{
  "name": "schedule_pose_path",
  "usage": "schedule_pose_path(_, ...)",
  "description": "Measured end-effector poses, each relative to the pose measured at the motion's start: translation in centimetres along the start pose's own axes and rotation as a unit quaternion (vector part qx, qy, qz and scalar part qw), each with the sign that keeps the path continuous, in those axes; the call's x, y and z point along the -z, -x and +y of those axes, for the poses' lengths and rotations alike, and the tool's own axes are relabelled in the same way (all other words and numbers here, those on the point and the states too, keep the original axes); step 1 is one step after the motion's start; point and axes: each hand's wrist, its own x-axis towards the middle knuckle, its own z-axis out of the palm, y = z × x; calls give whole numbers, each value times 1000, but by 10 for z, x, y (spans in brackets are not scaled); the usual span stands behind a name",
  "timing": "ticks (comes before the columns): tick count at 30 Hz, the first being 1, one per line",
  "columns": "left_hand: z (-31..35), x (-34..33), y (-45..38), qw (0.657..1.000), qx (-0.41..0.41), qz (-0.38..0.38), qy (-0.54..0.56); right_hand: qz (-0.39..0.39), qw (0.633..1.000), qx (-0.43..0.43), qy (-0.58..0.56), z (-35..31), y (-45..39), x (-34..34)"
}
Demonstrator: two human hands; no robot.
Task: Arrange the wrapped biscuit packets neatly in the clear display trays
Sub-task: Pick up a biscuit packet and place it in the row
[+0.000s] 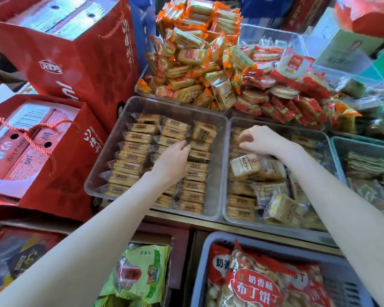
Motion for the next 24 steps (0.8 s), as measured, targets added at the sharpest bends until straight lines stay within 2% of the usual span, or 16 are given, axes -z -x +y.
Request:
schedule_pose_path(2, 18, -1, 1, 1000, -20, -1, 8, -102, 994, -12, 39, 12, 17, -7)
schedule_pose_path(3, 26, -2, 3, 999, -29, 0, 14, -118, 993, -11, 26, 14, 21, -12)
schedule_pose_path(5, 42, -2, 8, 999, -48, 5, 21, -115, 993, 3, -6, 17, 26, -17)
schedule_pose_path(11, 89, -1, 17, 995, -73, 37, 64, -142, 989, -10, 32, 32, 37, -11)
schedule_pose_path(13, 107, -5, 17, 992, -97, 22, 73, -98, 995, 3, -6, 40, 45, -9)
schedule_pose_path(16, 131, -8, 14, 989, -108, -48, 89, 21, 993, 4, -119, 61, 61, 6)
schedule_pose_path(21, 160, -21, 3, 979, -78, -153, 109, -40, 993, -35, -108, 83, 84, 4)
schedule_pose_path(24, 171, -28, -3, 980, -41, -157, 116, 16, 994, -43, -103, 75, 80, -19)
